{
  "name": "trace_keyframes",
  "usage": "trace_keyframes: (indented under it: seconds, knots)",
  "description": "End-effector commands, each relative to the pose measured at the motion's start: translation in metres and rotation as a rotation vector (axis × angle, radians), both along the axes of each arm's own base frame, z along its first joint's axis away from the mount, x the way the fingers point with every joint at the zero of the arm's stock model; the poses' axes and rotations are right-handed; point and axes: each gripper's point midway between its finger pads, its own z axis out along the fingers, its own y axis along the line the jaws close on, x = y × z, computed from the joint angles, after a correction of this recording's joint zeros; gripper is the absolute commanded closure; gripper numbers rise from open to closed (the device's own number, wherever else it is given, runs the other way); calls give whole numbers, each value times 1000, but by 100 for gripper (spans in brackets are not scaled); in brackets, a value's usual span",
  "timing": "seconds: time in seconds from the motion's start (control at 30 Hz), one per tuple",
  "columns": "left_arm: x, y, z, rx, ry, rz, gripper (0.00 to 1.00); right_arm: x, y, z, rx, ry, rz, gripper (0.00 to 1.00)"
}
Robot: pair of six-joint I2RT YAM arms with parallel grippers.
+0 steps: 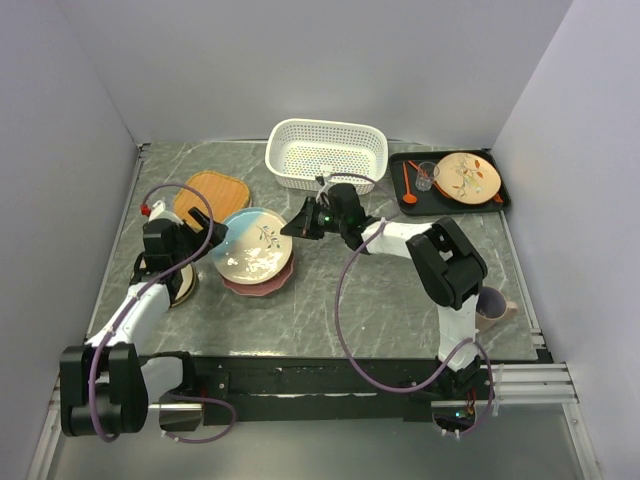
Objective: Place the plates into the plastic bin on the countertop
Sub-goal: Pick up the plate at the center of the board.
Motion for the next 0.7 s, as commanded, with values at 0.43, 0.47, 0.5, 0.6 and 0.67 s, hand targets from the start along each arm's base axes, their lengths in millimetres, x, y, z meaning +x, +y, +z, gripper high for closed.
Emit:
trace_keyframes:
  seconds: [0.43,0.47,0.5,0.6,0.67]
  knots:
    - [5,-7,45,1,-170,-46,1,4,-43,123,318,-215,1,100]
    - [5,-8,48,0,-189,-55,1,3,-44,126,323,-223,4,100]
    - [5,-10,51,-5,-198,-71,1,1,-45,134,336,-238,13,100]
    - [4,-16,54,-11,-217,-106,1,-3,-45,145,370,-250,28,100]
    - [3,-21,56,-21,-225,-135,1,-6,-47,154,399,-251,40,100]
